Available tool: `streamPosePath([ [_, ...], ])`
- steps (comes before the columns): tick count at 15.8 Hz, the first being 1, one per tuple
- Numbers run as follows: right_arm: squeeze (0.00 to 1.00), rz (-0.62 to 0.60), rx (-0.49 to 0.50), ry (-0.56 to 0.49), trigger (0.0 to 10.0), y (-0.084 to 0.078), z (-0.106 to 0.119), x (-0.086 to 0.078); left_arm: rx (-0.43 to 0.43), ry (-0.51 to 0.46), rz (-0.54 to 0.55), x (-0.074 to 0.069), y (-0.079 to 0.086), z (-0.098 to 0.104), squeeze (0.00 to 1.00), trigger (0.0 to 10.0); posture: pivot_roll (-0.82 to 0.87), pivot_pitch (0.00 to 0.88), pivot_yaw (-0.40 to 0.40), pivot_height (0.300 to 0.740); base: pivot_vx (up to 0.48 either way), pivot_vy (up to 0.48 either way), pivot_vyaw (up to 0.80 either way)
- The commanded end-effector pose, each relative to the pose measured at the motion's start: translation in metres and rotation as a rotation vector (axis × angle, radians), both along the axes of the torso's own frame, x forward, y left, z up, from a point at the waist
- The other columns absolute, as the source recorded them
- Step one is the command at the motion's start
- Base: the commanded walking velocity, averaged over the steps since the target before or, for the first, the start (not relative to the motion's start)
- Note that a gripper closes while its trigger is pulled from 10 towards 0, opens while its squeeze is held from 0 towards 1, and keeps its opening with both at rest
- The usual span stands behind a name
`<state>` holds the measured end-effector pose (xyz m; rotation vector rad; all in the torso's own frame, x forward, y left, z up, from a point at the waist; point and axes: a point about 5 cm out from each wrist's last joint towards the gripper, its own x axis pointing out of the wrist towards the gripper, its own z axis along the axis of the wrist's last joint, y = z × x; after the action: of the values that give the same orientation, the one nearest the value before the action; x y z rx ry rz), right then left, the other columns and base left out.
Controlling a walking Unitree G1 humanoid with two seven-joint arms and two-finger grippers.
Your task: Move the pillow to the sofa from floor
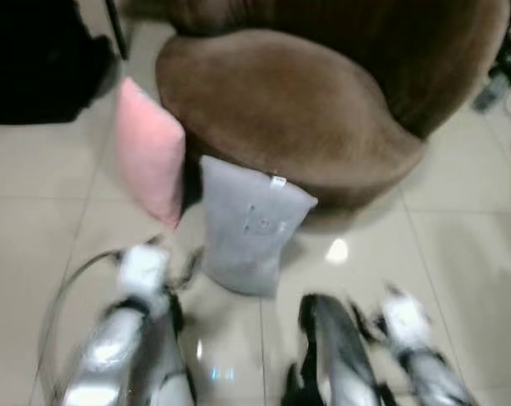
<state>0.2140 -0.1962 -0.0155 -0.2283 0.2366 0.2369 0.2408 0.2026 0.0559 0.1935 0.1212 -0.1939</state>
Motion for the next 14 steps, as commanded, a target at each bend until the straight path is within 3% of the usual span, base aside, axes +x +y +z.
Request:
streamPosePath([
  [1,0.00,-0.052,-0.043,0.100,10.0,-0.022,-0.017,-0.025,-0.011,-0.013,-0.047,0.003,-0.018,0.001,0.00,10.0,0.07,0.222,-0.076,0.423,0.480,0.000,0.00],
  [5,0.00,-0.068,-0.053,0.171,10.0,-0.024,-0.029,-0.032,0.029,-0.007,-0.060,0.006,-0.018,0.001,0.00,10.0,0.07,0.228,-0.073,0.423,0.480,0.000,0.00],
  [8,0.00,-0.073,-0.058,0.194,10.0,-0.025,-0.033,-0.035,0.079,0.013,-0.056,0.013,-0.018,0.000,0.00,10.0,0.07,0.227,-0.070,0.423,0.000,0.000,0.00],
  [9,0.00,-0.073,-0.060,0.197,10.0,-0.024,-0.034,-0.036,0.128,0.025,-0.081,0.016,-0.020,-0.001,0.00,10.0,0.08,0.224,-0.068,0.423,0.000,0.000,0.00],
  [11,0.00,-0.075,-0.060,0.198,10.0,-0.023,-0.035,-0.036,0.148,0.022,-0.129,0.021,-0.020,0.004,0.00,10.0,0.07,0.220,-0.062,0.423,0.000,0.000,0.00],
  [14,0.00,-0.091,-0.061,0.227,10.0,-0.023,-0.038,-0.039,0.243,0.081,-0.254,0.031,-0.011,0.006,0.00,10.0,0.07,0.214,-0.045,0.423,0.000,0.000,0.00],
])
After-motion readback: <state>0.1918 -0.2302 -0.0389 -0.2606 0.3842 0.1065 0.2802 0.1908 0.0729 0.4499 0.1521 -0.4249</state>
